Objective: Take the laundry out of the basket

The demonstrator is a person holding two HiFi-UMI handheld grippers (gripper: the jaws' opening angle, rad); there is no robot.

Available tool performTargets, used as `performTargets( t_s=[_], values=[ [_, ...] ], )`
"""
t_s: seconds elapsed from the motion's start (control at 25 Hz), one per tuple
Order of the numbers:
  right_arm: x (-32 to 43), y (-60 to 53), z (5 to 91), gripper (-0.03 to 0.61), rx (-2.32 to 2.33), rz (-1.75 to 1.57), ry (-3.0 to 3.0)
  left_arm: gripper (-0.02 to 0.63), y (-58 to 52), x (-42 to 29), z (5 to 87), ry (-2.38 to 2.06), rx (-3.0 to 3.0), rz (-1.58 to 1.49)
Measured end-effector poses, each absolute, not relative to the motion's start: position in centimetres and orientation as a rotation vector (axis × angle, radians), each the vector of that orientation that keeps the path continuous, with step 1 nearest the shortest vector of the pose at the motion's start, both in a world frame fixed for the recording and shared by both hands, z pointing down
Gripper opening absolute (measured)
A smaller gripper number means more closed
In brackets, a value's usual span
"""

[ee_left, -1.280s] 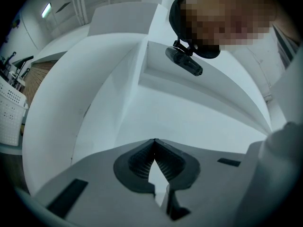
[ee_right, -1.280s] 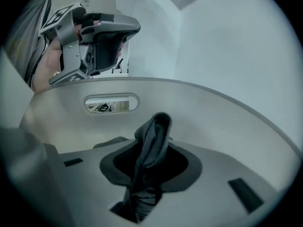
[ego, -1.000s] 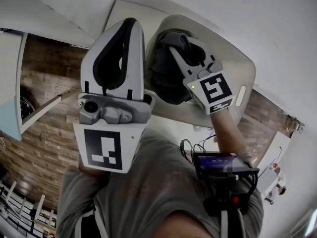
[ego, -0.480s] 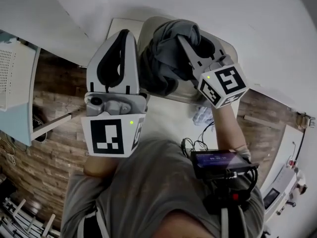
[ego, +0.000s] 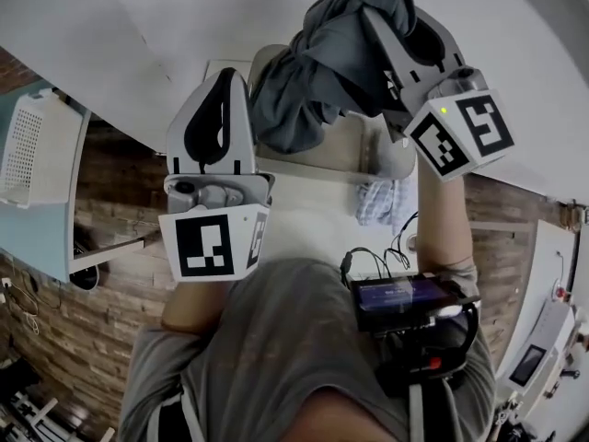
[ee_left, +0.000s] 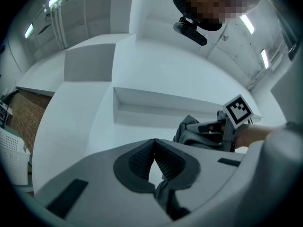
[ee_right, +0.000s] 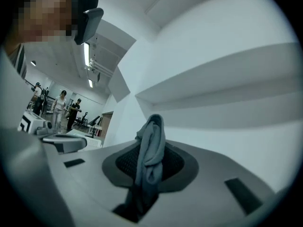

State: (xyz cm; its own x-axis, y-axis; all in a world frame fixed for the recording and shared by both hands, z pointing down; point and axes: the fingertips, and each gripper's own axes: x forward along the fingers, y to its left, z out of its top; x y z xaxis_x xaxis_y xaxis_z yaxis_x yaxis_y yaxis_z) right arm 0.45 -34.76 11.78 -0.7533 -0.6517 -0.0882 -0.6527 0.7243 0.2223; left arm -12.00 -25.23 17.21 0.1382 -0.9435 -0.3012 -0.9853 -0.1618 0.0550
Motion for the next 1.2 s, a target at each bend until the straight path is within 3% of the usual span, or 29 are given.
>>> performTargets(
  t_s=[0.28, 0.52, 0.8, 1.2],
  values=[
    [3.1, -29.6, -1.0, 0.077, -1.079, 0.569, 2.749, 0.008, -22.7, -10.2, 14.0, 1.85, -2.264, 0.417],
    [4.6, -23.6, -5.0, 0.077, -1.07, 0.649, 2.655, 0.008, -19.6, -9.7, 13.8, 1.799, -2.288, 0.418],
    [10.1, -17.7, -4.3, 0.077, -0.997, 0.617, 2.646, 0.008, -15.0, -4.7, 13.1, 1.79, -2.258, 0.39],
    [7.4, -10.9, 6.2, 0.078, -1.017, 0.525, 2.784, 0.008, -6.1, -5.8, 16.8, 1.845, -2.268, 0.325]
  ],
)
